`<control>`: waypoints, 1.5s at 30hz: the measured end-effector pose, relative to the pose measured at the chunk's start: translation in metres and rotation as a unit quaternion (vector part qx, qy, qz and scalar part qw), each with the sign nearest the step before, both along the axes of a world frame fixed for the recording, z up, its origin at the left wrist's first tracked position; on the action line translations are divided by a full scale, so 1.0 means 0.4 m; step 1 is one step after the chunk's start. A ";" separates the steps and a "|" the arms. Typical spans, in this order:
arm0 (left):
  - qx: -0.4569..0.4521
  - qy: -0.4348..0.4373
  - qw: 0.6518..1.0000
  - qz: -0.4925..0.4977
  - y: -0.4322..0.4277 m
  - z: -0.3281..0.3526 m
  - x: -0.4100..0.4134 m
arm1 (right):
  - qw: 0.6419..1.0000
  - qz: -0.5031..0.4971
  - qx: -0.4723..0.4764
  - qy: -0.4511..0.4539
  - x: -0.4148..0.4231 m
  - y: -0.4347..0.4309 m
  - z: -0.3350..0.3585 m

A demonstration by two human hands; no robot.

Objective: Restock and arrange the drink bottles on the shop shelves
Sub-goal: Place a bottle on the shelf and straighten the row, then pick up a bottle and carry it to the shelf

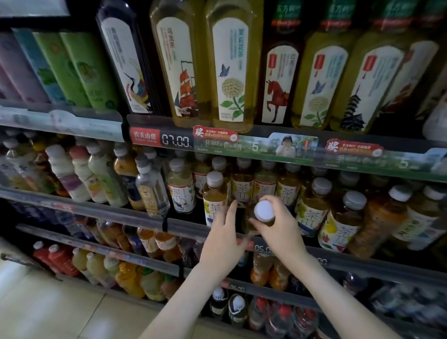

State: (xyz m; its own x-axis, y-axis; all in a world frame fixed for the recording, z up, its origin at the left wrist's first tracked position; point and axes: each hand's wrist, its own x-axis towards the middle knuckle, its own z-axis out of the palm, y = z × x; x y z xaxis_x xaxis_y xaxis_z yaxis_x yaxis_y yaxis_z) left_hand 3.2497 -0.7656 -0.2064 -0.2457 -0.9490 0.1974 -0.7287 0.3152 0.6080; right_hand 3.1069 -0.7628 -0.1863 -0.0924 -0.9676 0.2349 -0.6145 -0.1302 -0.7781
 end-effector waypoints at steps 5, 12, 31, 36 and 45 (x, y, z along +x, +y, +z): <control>-0.001 0.044 0.999 -0.027 0.026 0.091 -0.032 | 0.991 0.016 -0.125 -0.042 -0.019 0.093 0.189; -0.075 0.124 0.988 -0.054 0.102 0.370 -0.090 | 0.958 0.092 -0.200 -0.185 -0.102 0.220 0.467; -0.321 -0.110 0.935 -0.107 -0.022 0.654 -0.347 | 0.962 -0.091 -0.251 -0.062 -0.406 0.196 0.595; -0.322 -0.175 0.930 -0.022 -0.073 0.642 -0.413 | 0.966 -0.100 -0.239 -0.010 -0.432 0.089 0.585; -0.316 -0.183 0.930 -0.031 -0.131 0.624 -0.433 | 0.893 -0.240 -0.230 0.304 -0.458 0.005 0.583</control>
State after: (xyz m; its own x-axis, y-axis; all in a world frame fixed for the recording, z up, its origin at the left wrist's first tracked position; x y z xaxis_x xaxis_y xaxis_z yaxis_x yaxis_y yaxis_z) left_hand 3.0764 -0.8178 0.0430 -0.4569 -0.6533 0.6037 -0.8185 0.5745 0.0022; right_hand 2.9238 -0.7610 0.0468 -0.1913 -0.6384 0.7456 -0.9758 0.0420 -0.2145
